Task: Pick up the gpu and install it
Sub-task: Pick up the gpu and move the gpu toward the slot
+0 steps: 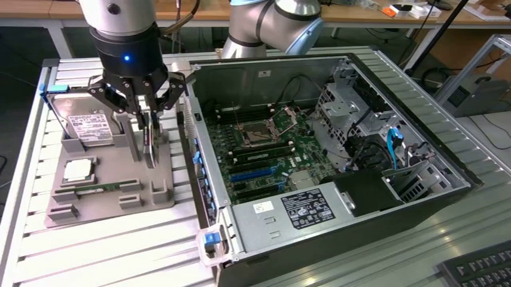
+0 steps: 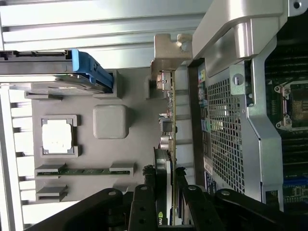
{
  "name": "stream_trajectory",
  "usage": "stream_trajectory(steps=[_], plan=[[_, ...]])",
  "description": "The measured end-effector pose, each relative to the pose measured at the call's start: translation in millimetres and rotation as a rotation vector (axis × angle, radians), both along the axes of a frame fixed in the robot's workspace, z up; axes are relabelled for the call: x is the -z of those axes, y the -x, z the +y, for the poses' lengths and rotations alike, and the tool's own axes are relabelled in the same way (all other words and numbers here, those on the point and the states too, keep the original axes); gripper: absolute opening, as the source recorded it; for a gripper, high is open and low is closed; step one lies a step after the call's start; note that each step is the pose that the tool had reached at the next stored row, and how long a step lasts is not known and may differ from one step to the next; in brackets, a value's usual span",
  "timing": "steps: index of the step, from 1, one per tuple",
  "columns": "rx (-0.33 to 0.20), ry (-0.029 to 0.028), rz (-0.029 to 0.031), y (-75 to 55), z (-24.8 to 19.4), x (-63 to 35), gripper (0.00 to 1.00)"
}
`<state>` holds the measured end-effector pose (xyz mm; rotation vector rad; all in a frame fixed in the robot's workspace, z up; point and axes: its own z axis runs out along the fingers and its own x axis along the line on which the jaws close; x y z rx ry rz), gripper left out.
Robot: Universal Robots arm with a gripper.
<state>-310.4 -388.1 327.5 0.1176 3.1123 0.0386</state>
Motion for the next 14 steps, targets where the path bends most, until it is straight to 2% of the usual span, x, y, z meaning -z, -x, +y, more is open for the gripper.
stream_trajectory(steps=[14], plan=[[0.0,0.0,0.0,0.0,0.0,-11.9,0.27]])
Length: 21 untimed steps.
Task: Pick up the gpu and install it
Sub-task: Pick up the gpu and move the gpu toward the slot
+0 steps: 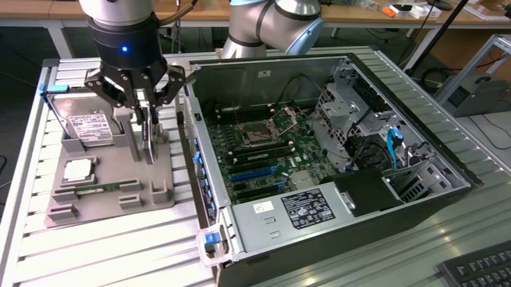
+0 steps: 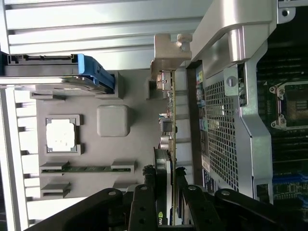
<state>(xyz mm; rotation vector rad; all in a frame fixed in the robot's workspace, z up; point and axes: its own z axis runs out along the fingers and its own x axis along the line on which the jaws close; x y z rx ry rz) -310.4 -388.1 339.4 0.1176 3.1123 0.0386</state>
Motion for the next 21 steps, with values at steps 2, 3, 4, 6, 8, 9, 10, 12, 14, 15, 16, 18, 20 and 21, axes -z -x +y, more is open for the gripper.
stream_trajectory(steps=[2,3,4,6,8,9,10,12,14,15,16,18,20,21], plan=[[0.0,0.0001,0.0,0.0,0.0,-1.6,0.27],[0.0,0.0,0.0,0.0,0.0,-2.5,0.27],[0.0,-0.0001,-0.0001,0.0,0.0,-3.3,0.27],[0.0,0.0,0.0,0.0,0.0,-6.0,0.27],[0.0,-0.0001,0.0,0.0,0.0,-8.4,0.27],[0.0,0.0,0.0,0.0,0.0,-9.4,0.27],[0.0,-0.0001,0.0,0.0,0.0,-10.3,0.27],[0.0,0.0,0.0,0.0,0.0,-12.2,0.27],[0.0,0.0,0.0,0.0,0.0,-13.9,0.27],[0.0,0.0,-0.0001,0.0,0.0,-14.7,0.27],[0.0,-0.0001,-0.0001,0.0,0.0,-15.7,0.27],[0.0,0.0,0.0,0.0,0.0,-17.3,0.27],[0.0,0.0,0.0,0.0,0.0,-19.2,0.27],[0.0,0.0,0.0,0.0,0.0,-20.1,0.27]])
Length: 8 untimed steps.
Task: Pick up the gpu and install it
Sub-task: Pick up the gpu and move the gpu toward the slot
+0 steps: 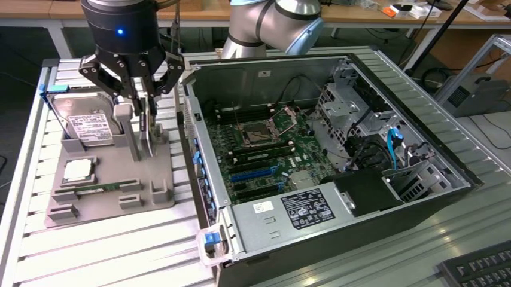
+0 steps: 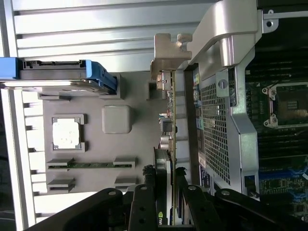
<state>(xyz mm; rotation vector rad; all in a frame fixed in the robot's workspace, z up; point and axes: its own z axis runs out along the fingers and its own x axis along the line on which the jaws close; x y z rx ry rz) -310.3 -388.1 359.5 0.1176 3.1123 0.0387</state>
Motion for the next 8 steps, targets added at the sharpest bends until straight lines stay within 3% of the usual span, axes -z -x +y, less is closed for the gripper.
stream_trajectory(steps=[8], plan=[[0.0,0.0,0.0,0.0,0.0,-11.2,0.27]])
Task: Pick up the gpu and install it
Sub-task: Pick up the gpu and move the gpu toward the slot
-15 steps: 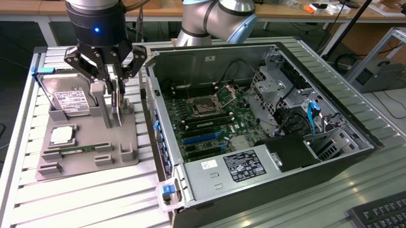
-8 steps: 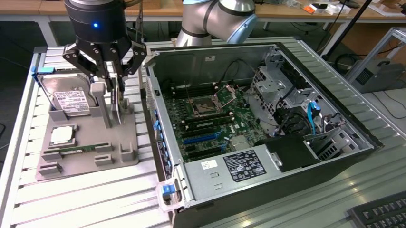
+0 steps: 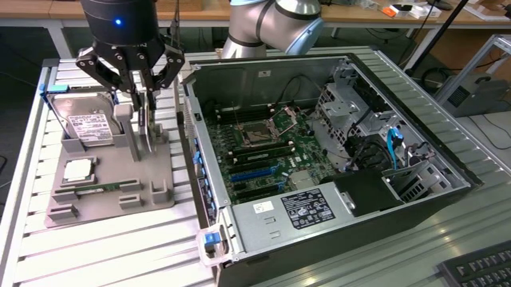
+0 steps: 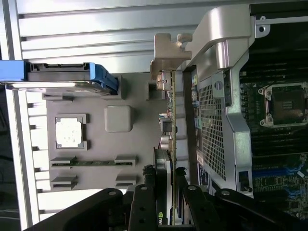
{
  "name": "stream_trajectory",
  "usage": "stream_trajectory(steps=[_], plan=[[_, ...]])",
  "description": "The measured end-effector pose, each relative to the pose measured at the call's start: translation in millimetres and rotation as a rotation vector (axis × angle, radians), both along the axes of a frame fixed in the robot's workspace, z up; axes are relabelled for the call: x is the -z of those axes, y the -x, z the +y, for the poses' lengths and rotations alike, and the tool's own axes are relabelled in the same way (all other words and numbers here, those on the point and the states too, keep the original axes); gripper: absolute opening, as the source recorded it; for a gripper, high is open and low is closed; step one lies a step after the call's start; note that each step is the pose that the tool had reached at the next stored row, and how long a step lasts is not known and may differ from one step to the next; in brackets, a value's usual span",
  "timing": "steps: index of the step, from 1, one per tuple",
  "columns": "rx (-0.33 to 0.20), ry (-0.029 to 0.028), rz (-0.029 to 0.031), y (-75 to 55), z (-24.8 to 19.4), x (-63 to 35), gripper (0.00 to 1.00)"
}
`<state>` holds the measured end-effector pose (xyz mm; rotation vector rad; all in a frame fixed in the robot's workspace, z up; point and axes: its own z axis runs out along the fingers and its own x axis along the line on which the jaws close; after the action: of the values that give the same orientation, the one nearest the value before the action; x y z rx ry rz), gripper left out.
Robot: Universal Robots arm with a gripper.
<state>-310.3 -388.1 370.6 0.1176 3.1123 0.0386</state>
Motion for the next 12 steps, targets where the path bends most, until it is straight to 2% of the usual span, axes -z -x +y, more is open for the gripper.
stream_trajectory(steps=[12], plan=[[0.0,0.0,-0.0001,0.0,0.0,-15.8,0.27]])
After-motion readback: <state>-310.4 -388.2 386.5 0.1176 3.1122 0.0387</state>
